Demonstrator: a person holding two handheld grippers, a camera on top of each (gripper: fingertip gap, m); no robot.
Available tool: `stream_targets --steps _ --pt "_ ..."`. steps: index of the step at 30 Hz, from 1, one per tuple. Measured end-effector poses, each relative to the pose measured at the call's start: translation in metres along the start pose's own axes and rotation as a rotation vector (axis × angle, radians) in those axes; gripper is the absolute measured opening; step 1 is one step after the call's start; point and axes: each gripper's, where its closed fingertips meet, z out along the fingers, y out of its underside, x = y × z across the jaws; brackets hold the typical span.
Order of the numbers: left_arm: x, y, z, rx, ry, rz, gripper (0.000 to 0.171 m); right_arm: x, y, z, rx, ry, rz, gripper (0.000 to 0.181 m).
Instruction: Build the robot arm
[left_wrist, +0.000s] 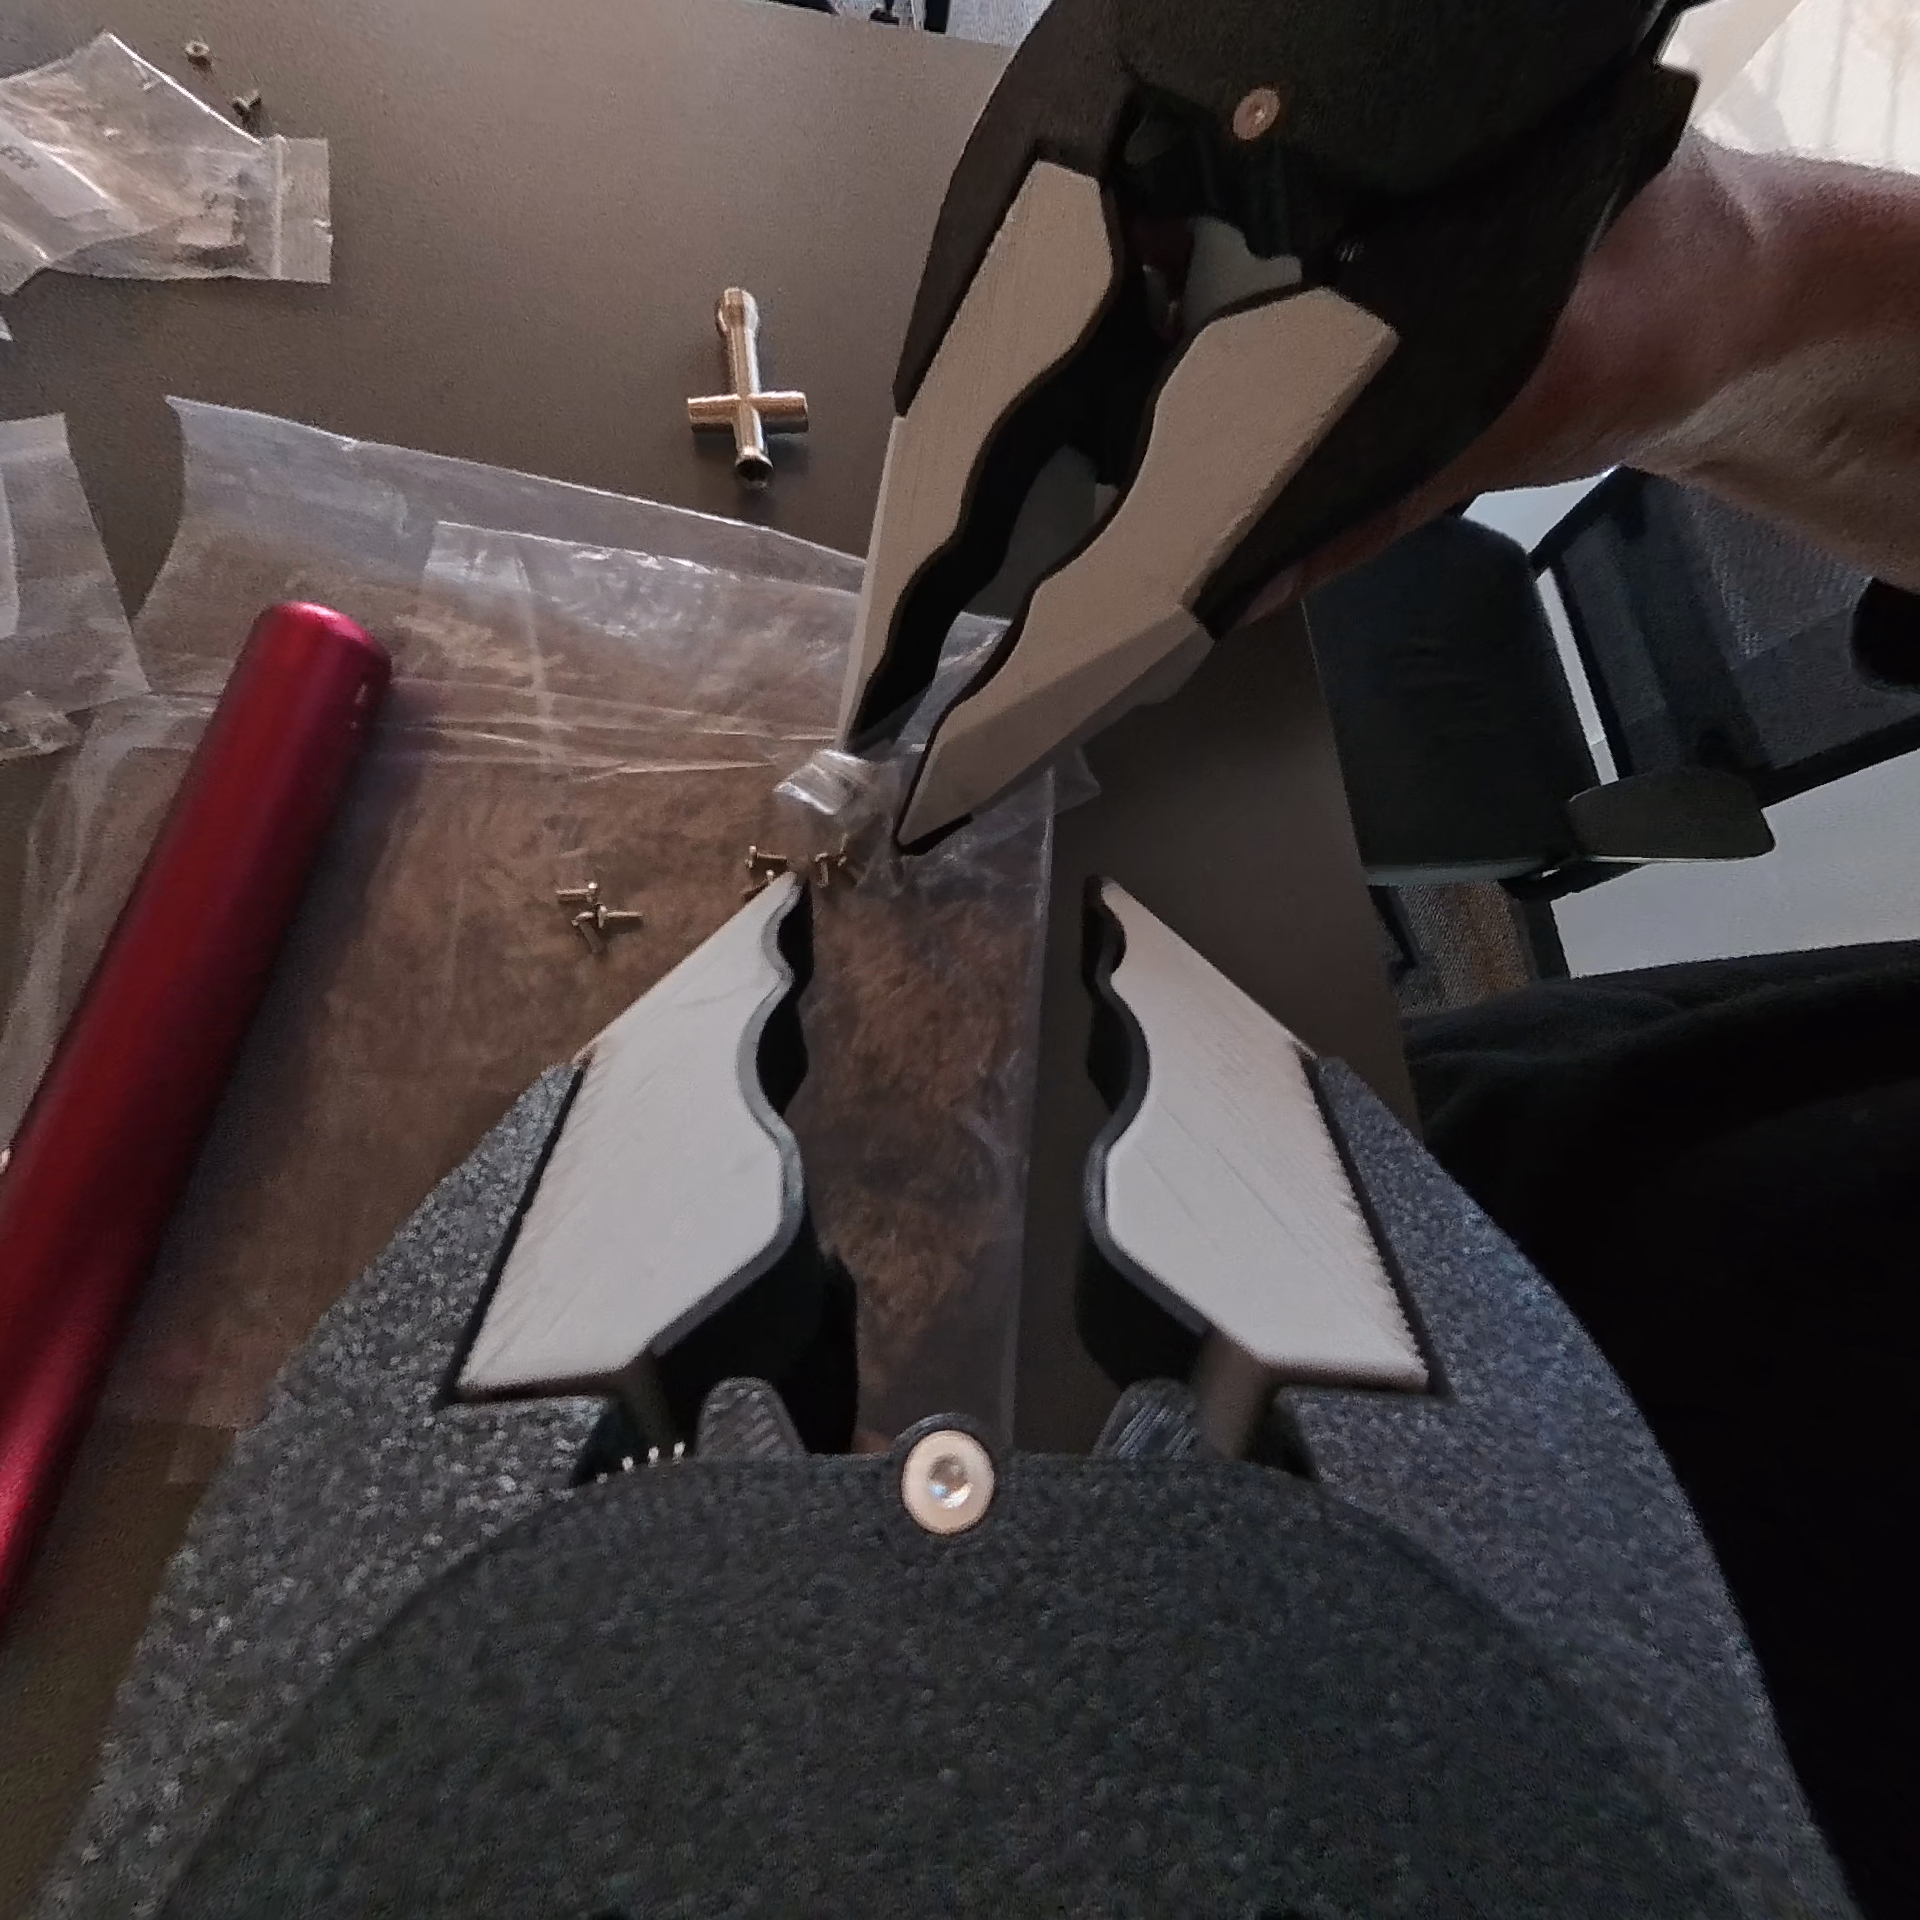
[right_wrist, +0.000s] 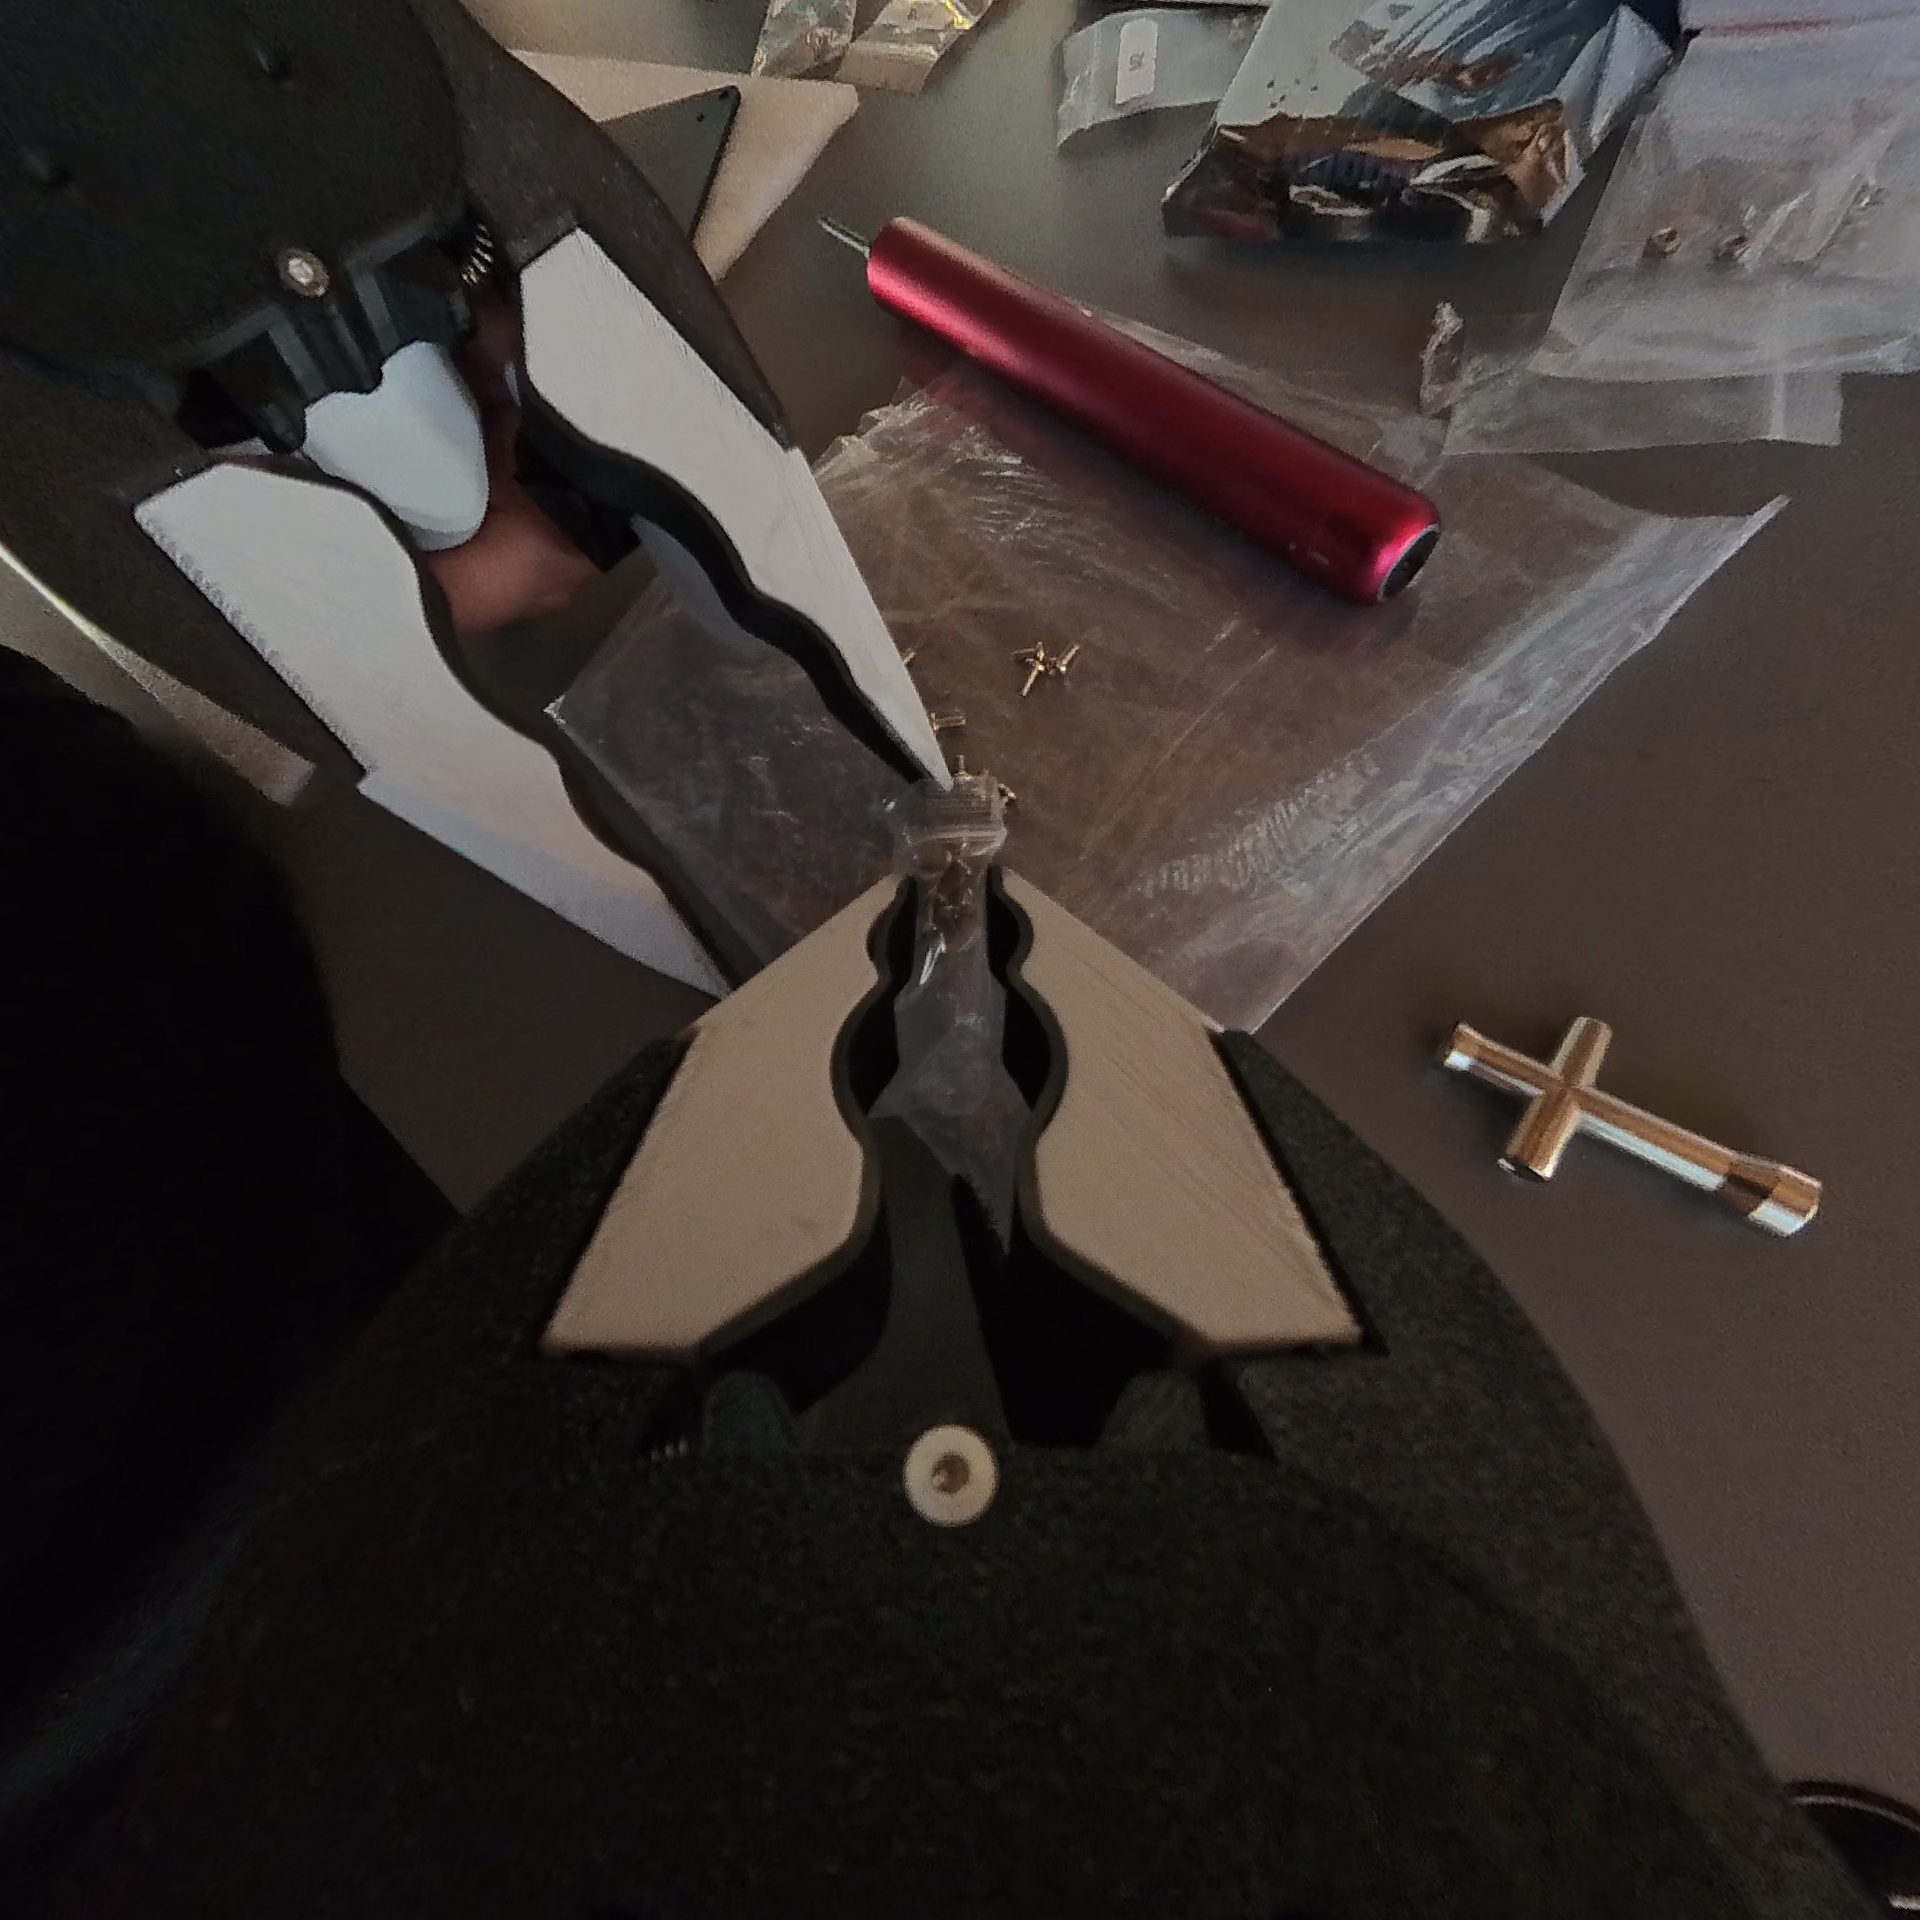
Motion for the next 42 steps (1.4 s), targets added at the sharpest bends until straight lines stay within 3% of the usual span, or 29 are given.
stream_targets --steps 14,22,31,42 --pt "0.011 -0.005 0.0 0.015 0.033 -0.006 0.054 -0.002 -0.003 -0.003 0.028 -0.018 0.006 0.01" --pt "0.006 -0.012 -0.036 0.133 0.049 -0.152 0.052 -0.011 -0.021 -0.02 0.202 -0.092 0.049 0.01" --pt "0.002 -0.044 -0.058 0.338 0.087 -0.297 0.031 -0.03 -0.064 -0.047 0.48 -0.164 0.05 0.01" --pt "-0.003 -0.056 -0.092 0.45 0.059 -0.332 0.028 -0.03 -0.084 -0.05 0.524 -0.131 0.052 0.01"
